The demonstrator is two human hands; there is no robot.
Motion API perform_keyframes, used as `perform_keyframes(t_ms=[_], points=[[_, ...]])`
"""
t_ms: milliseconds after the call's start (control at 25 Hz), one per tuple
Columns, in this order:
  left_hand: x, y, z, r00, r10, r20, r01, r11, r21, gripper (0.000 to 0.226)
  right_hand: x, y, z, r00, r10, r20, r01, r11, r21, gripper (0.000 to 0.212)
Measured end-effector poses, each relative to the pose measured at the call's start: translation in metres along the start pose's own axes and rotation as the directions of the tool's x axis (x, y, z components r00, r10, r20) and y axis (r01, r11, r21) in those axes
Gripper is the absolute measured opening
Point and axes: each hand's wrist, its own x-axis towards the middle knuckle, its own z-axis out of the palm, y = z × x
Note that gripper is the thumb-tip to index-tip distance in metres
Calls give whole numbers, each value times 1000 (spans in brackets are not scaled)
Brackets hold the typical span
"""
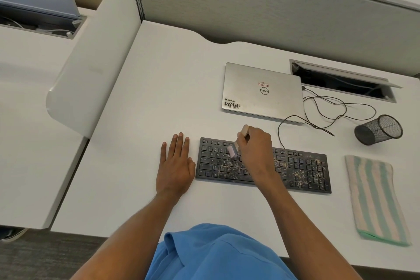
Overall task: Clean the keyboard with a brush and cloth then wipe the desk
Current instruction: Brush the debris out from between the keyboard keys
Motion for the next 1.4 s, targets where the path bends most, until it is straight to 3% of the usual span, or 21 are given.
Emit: perform_keyframes(t_ms=[200, 560, 760, 1080, 1280, 1400], points=[[0, 0, 1, 1000, 0, 6, 0, 1000, 10, 66, 1, 2, 9, 998, -17, -56, 20, 997, 68, 34], [1, 0, -1, 1000, -2, 4, 2, 1000, -2, 67, -5, 3, 4, 999, 11, 42, -8, 998, -59, 29], [0, 0, -1, 1000, 1, -1, -1, 1000, -3, 67, -4, -3, 14, 998, -47, -29, 49, 996, 73, 35], [0, 1, -1, 1000, 4, -3, -4, 1000, -9, 67, -11, 1, 4, 990, -51, 130, 54, 998, -19, 31], [0, 1, -2, 1000, 3, -6, -3, 1000, -7, 67, -6, -6, 4, 998, -56, 11, 56, 998, -1, 32], [0, 1, -2, 1000, 5, -7, -5, 1000, -11, 67, -11, -9, 9, 997, -68, 39, 67, 997, 28, 34]])
